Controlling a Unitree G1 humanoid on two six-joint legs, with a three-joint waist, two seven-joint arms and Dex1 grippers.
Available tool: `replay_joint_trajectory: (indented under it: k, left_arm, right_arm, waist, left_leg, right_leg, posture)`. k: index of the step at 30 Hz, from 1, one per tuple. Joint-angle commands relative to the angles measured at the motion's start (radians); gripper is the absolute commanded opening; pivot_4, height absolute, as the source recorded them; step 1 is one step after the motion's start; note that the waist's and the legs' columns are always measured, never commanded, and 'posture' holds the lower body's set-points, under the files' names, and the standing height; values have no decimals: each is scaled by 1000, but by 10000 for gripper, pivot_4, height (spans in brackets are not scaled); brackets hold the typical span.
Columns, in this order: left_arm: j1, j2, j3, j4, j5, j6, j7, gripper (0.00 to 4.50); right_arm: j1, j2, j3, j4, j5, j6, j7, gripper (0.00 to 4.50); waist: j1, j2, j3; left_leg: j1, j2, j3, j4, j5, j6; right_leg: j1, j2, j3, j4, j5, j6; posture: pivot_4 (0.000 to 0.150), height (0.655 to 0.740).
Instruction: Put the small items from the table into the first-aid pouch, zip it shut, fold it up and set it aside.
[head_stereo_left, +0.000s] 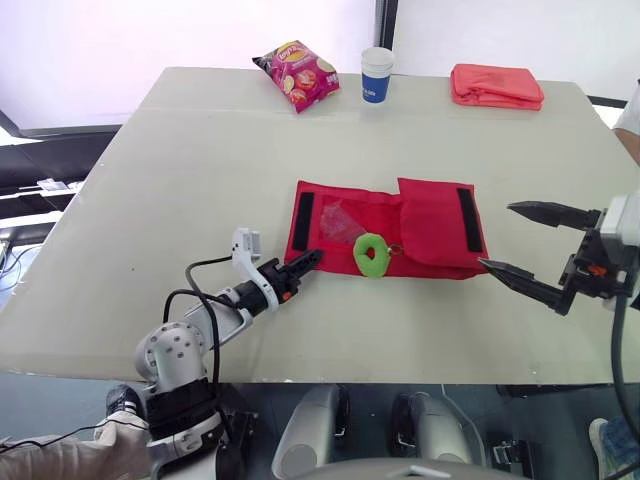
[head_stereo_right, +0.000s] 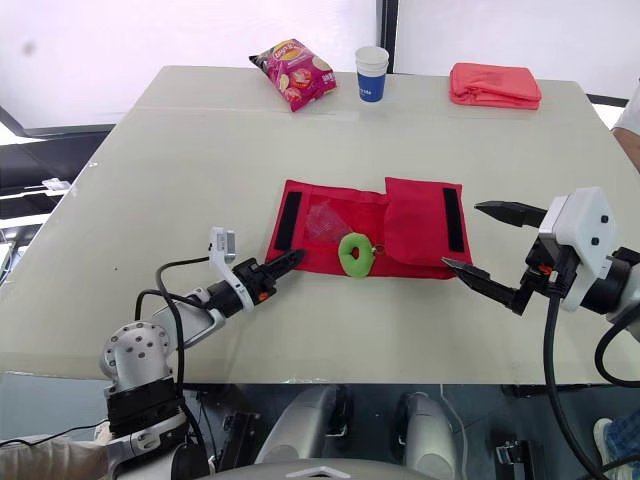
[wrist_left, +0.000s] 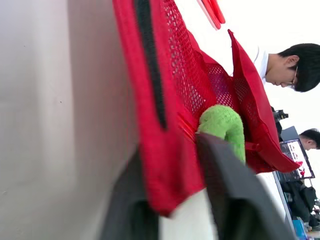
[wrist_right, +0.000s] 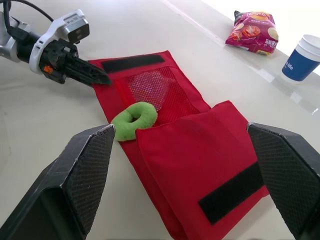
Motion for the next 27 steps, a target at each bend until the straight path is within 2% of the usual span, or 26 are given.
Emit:
replay_joint_trajectory:
  k: [1,3,5,9,14,18,21,25,27]
  left_arm:
    - [-18,19,-9,9,-7,-41,-17,1246]
    - [-29,65,-12,37,-3,-46,-54,1246]
    - [-41,155,-17,85,7,-48,-132,1246]
    - [-50,352,-52,181,31,-65,-339,1246]
    - [-85,579,-135,354,138,-171,-619,1246]
    - [-166,678,-191,465,199,-241,-781,1246]
    - [-241,704,-216,523,237,-272,-840,0]
    - [-320,700,-240,476,249,-248,-849,0]
    - [-355,690,-255,426,240,-213,-829,0]
  right_arm:
    - [-14,4,-14,-14,-4,-27,-3,45000]
    - [-20,6,-4,-12,-6,-29,-5,45000]
    - [-31,10,11,-9,-8,-32,-5,45000]
    - [-45,16,41,-5,-19,-43,-2,45000]
    - [-61,30,83,-3,-25,-51,-1,45000]
    - [-78,49,121,3,-19,-45,1,45000]
    - [-89,66,151,13,-6,-35,2,37721]
    - [-93,80,185,21,-25,-41,2,15815]
    - [-98,85,195,25,-31,-43,-2,7839]
  waist:
    - [0,0,0]
    - [-1,0,0]
    - [-3,0,0]
    - [-8,0,0]
    - [-7,1,0]
    - [-2,1,0]
    - [-4,1,0]
    - [-6,1,0]
    - [-6,1,0]
  left_leg:
    - [0,0,0,0,0,0]
    - [0,0,0,0,0,0]
    - [0,0,0,0,0,0]
    - [1,1,0,0,0,0]
    - [1,1,0,-1,0,-1]
    - [1,0,0,-1,0,-1]
    - [0,0,0,-1,0,-1]
    - [-1,0,0,-1,0,-1]
    - [-1,0,0,-1,0,-1]
  right_leg:
    - [0,0,0,0,0,0]
    - [0,0,0,0,0,0]
    - [0,1,0,0,0,0]
    - [-1,2,1,1,0,0]
    - [-1,2,1,0,-1,1]
    - [-2,1,0,0,-1,0]
    - [-3,0,0,-1,-1,0]
    - [-3,0,0,-1,1,-2]
    - [-3,0,0,-1,1,-2]
  posture:
    - [1500,7400]
    - [1500,7400]
    - [1500,7400]
    - [1500,7400]
    - [1500,7400]
    - [1500,7400]
    - [1500,7400]
    - [1500,7400]
    - [1500,7400]
